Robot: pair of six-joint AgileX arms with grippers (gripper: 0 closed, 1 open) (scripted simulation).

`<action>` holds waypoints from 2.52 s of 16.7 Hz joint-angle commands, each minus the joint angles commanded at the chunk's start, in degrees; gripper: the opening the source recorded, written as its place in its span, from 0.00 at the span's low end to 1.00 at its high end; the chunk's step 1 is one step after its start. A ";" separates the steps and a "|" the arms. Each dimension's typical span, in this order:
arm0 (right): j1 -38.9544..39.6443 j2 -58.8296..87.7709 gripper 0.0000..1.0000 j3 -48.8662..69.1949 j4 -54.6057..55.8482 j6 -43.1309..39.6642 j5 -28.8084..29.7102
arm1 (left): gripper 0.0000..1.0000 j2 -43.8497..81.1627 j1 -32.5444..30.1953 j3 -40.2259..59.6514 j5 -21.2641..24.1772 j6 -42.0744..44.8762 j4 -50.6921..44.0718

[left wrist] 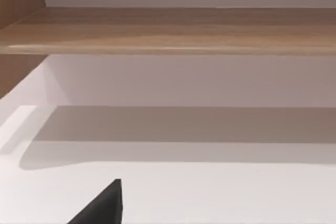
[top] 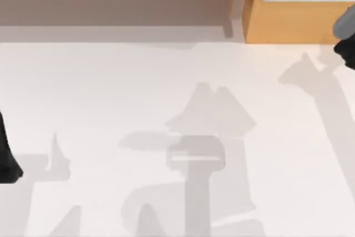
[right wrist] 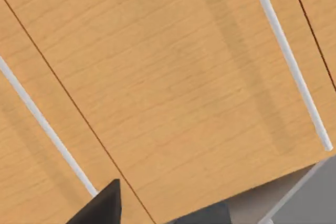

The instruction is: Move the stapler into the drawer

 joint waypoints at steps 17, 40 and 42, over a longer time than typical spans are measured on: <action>1.83 41.48 1.00 17.94 25.21 -28.67 4.89 | 1.00 0.00 0.00 0.00 0.00 0.00 0.00; 1.42 44.59 0.10 24.89 21.64 -28.78 4.27 | 1.00 0.00 0.00 0.00 0.00 0.00 0.00; 1.42 44.59 0.00 24.89 21.64 -28.78 4.27 | 1.00 0.00 0.00 0.00 0.00 0.00 0.00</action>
